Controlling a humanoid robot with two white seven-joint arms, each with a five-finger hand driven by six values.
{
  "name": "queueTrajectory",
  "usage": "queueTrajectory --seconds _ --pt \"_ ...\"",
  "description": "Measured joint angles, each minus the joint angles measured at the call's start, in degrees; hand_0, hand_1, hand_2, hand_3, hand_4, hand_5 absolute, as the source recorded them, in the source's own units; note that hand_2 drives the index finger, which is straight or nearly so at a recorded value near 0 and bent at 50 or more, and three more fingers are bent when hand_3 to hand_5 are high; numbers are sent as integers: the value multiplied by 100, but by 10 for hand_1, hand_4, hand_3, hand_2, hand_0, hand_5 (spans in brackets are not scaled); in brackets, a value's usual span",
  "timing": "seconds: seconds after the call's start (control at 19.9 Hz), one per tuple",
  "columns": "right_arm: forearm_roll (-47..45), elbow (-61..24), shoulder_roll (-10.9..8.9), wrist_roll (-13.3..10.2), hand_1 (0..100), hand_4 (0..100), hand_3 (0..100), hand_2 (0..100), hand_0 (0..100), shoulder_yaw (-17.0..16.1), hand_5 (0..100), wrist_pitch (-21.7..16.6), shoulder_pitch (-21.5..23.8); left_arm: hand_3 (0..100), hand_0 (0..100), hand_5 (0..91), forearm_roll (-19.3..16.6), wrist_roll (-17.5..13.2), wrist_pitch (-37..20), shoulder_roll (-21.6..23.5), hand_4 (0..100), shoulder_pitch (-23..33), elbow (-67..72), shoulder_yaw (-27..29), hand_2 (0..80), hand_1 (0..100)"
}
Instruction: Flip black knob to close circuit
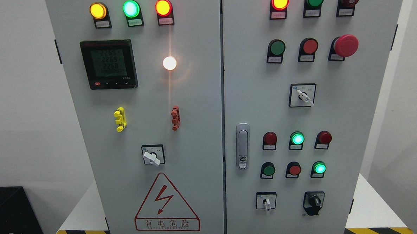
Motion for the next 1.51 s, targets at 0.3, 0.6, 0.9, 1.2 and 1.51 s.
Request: queueTrajectory --seconds 0.3,0.6,0.9,1.2,1.51 --pt "499 -517 16 -24 0 932 1000 894 0 -10 968 0 -268 0 120 0 0 0 0 0 0 0 0 0 0 556" --pt "858 -893 30 111 0 952 1000 918 0 -5 989 144 -542 0 120 0 1 0 0 0 0 0 0 0 0 556" --pt "1055 -1142 46 425 0 965 1000 919 0 -20 998 353 -952 0 120 0 1 0 0 0 0 0 0 0 0 556" --pt "1336 -1279 60 575 0 974 1000 917 0 -60 1000 515 -1239 0 120 0 2 0 0 0 0 0 0 0 0 556" --pt "1502 -1350 64 743 0 970 1000 913 0 -87 1000 676 -1437 0 120 0 2 0 0 0 0 0 0 0 0 556"
